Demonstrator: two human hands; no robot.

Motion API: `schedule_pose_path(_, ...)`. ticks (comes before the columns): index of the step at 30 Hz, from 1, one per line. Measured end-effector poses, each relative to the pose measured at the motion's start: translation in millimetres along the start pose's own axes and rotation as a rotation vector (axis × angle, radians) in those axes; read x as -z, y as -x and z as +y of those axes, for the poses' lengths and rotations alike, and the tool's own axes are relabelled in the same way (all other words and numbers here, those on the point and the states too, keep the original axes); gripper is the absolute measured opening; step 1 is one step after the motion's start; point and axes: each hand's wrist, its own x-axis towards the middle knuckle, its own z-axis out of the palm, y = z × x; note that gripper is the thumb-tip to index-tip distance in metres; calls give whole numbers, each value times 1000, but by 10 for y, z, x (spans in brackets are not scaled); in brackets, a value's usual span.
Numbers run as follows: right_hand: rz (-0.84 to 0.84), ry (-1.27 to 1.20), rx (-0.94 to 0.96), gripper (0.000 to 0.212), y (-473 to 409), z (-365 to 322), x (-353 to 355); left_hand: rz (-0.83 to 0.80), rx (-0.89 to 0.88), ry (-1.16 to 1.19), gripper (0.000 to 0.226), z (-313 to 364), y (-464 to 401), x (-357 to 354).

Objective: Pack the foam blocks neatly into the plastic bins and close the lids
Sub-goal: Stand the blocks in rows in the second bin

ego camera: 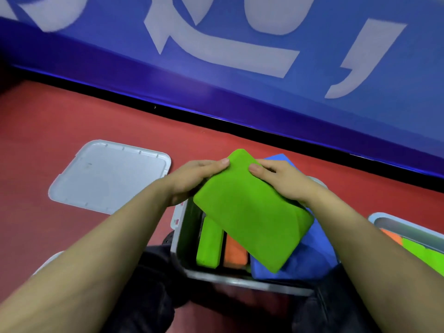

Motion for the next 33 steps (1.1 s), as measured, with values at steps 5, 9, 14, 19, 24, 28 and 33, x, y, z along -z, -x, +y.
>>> schedule_pose_path(5, 67, 36, 42, 27, -30, -20, -99, 108, -68, -72, 33, 68, 216, -6)
schedule_pose_path(9, 346, 129, -1, 38, -150, 114, -67, 324, -201, -71, 47, 87, 175, 104)
schedule_pose_path(14, 618, 105, -133, 29, -256, 282, 3, 532, -301, -40, 39, 92, 116, 221)
schedule_pose_path(19, 309, 303, -391, 39, -321, 445, -238, 780, -387, -3, 45, 78, -48, 286)
schedule_pose_path(24, -68, 509, -434, 38, -325, 742, -730, 893, -349, -18, 67, 71, -200, 382)
schedule_pose_path(28, -193, 756, -450, 62, -412, 1029, -940, 857, -343, 81, 59, 78, -267, 474)
schedule_pose_path(33, -229, 780, -622, 85, -593, 1344, -954, 835, -360, 135, 56, 105, -359, 503)
